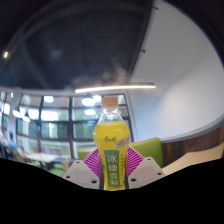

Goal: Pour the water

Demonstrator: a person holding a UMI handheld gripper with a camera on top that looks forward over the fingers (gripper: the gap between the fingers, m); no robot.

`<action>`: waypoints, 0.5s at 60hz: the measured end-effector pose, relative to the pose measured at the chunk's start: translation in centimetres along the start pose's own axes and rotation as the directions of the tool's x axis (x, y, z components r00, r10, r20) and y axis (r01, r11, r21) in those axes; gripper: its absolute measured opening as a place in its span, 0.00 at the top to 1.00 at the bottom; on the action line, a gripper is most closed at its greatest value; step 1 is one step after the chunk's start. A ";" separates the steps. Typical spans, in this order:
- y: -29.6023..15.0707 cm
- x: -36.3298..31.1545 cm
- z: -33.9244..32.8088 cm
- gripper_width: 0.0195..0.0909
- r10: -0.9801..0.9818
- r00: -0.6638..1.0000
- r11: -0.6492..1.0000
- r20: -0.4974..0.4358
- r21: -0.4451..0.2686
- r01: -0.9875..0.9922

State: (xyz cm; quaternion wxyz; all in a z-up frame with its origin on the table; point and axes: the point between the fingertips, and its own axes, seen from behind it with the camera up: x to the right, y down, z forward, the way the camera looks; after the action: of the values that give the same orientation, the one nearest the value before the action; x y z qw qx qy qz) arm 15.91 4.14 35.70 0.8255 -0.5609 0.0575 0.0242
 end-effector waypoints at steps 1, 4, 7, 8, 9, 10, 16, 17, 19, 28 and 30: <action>0.9 1.0 -0.2 0.89 -0.031 0.999 0.999 -0.009 -0.015 0.031; 4.9 3.6 0.0 0.89 -0.099 0.995 0.992 -0.022 -0.077 0.097; 10.1 6.3 0.1 0.89 -0.142 0.989 0.978 -0.030 -0.160 0.135; 11.8 7.2 -0.3 0.89 -0.153 0.988 0.971 -0.032 -0.189 0.145; 13.7 8.0 -0.6 0.89 -0.164 0.986 0.964 -0.033 -0.218 0.153; 15.6 8.6 0.7 0.89 -0.170 0.985 0.956 -0.034 -0.248 0.156; 23.5 11.6 0.0 0.89 -0.152 0.988 0.919 -0.038 -0.374 0.127; 24.1 11.8 -0.3 0.89 -0.145 0.989 0.916 -0.035 -0.382 0.121; 24.8 12.2 -0.7 0.89 -0.139 0.990 0.916 -0.031 -0.384 0.117; 26.6 13.1 -0.3 0.88 -0.104 0.993 0.917 -0.048 -0.391 0.077; 26.5 13.3 0.0 0.88 -0.076 0.996 0.921 -0.053 -0.386 0.050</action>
State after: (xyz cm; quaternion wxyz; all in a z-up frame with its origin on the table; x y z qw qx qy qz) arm 26.29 13.57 9.58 0.6977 -0.7137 0.0614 -0.0105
